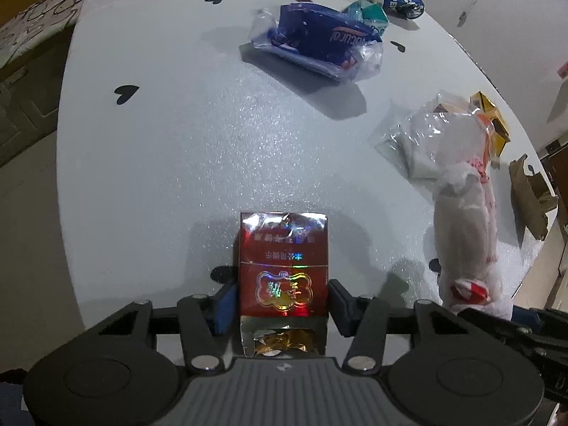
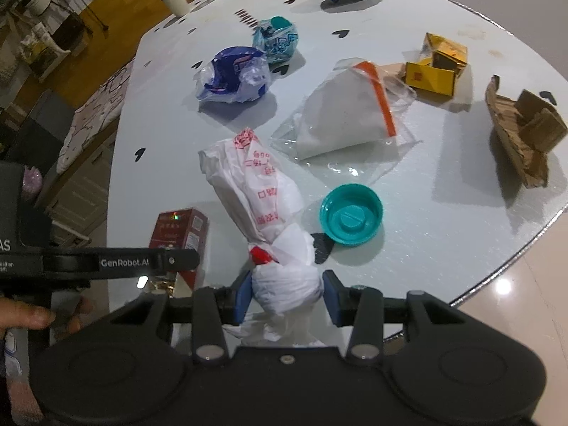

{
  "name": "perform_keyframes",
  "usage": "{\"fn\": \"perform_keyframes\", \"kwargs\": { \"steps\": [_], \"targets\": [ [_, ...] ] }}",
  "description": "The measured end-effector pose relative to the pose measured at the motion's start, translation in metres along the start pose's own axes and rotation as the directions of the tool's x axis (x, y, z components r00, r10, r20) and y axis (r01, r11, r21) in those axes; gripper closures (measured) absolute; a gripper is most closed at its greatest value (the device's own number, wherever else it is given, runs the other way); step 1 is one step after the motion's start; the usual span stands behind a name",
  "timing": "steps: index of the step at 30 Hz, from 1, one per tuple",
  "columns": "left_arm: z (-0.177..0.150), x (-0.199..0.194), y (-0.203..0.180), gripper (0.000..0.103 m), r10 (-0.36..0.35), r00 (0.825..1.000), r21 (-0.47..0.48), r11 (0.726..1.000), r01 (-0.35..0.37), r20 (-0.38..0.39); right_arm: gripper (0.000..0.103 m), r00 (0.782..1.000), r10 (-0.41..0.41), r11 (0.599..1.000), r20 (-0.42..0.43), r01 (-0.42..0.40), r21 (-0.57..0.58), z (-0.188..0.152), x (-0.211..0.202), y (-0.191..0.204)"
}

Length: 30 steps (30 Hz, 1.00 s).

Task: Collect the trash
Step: 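Grasp the red cigarette box with left tool while right tool grasps white plastic bag, then carry the red box and white bag with both tools over the trash bin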

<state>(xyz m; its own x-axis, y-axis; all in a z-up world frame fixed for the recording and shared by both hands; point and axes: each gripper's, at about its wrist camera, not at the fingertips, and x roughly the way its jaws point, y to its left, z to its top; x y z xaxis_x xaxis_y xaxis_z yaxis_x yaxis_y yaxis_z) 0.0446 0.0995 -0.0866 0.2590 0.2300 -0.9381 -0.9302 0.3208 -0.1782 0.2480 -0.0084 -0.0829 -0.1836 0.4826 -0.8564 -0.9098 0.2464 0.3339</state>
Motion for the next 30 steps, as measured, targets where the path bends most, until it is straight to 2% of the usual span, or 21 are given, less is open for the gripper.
{"fn": "perform_keyframes", "kwargs": {
  "steps": [6,11,16,25,30],
  "targets": [
    [0.006,-0.008,0.007,0.051,-0.049,0.998,0.047,0.998,0.048,0.031,0.060,0.998,-0.056,0.998,0.033,0.055,0.017,-0.005,-0.002,0.009],
    [0.021,-0.028,0.012,0.052,-0.075,0.992,0.146,0.987,0.060,0.097,0.060,0.990,-0.111,0.993,0.089,0.106,0.057,-0.003,-0.007,0.025],
    [0.036,-0.052,0.018,0.052,-0.104,0.980,0.253,0.966,0.058,0.172,0.060,0.971,-0.176,0.983,0.163,0.164,0.085,0.003,-0.018,0.047],
    [0.055,-0.084,0.028,0.052,-0.187,0.949,0.408,0.910,0.069,0.256,0.060,0.919,-0.274,0.957,0.283,0.230,0.179,0.008,-0.040,0.076],
    [0.060,-0.099,0.026,0.052,-0.257,0.930,0.493,0.865,0.099,0.264,0.060,0.875,-0.349,0.927,0.336,0.268,0.264,-0.001,-0.056,0.084]
  ]
}}
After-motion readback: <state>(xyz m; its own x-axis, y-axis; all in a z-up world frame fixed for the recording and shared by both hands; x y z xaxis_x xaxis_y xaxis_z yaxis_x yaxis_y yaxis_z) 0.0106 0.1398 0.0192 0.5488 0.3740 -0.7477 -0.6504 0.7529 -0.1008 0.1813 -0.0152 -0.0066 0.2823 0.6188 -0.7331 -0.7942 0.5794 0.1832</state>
